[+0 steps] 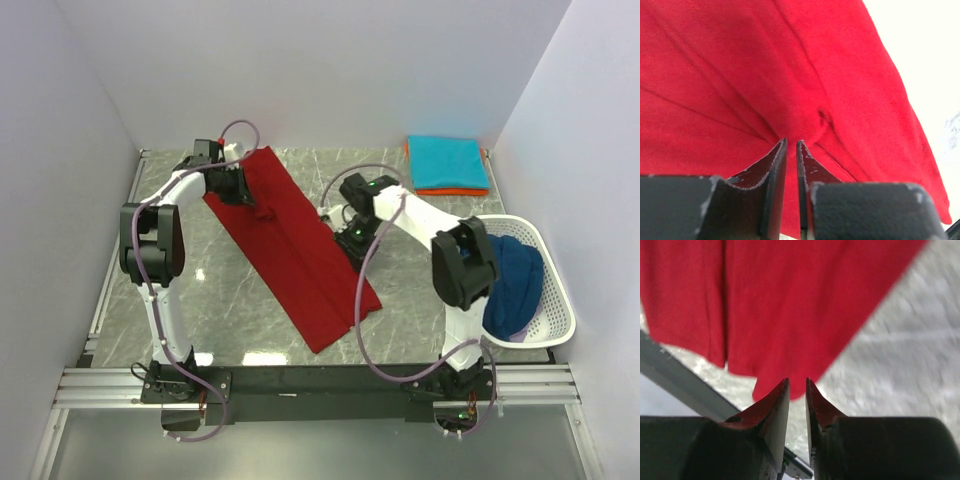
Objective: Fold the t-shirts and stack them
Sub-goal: Fold the tshirt
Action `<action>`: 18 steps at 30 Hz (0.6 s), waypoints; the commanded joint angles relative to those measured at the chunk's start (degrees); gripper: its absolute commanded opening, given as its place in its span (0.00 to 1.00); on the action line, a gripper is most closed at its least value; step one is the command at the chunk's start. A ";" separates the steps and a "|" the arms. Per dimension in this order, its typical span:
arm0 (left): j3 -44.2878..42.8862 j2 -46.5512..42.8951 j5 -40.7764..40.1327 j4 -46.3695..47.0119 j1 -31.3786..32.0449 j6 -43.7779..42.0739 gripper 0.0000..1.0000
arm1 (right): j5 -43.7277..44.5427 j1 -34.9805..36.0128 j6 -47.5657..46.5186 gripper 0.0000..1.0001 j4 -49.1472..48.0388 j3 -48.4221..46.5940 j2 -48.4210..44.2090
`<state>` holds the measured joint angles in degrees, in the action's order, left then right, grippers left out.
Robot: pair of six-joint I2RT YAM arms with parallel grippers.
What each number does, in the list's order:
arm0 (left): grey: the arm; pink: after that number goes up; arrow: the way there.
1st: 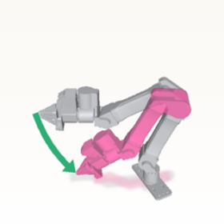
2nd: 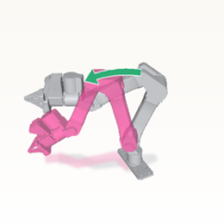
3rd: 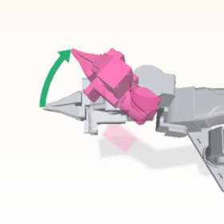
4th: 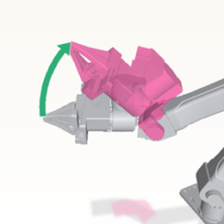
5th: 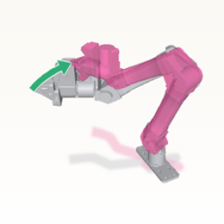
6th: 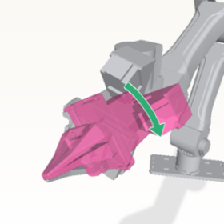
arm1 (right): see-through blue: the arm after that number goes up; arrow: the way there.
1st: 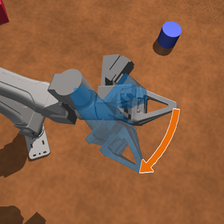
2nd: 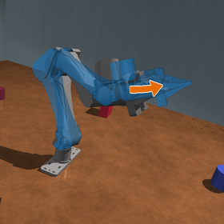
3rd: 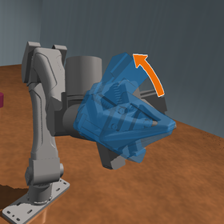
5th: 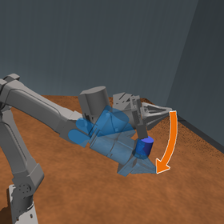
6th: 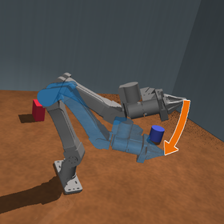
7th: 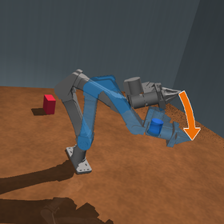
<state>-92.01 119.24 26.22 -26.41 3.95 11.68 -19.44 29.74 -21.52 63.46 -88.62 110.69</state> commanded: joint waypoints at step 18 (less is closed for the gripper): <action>-4.32 3.10 -2.05 -4.26 -2.71 -0.25 0.18 | 3.10 17.52 0.25 0.20 -6.60 8.19 9.81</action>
<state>-95.22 124.40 25.19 -29.87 1.26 12.91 -11.94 40.45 -21.30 58.35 -85.49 118.91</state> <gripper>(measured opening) 0.182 0.201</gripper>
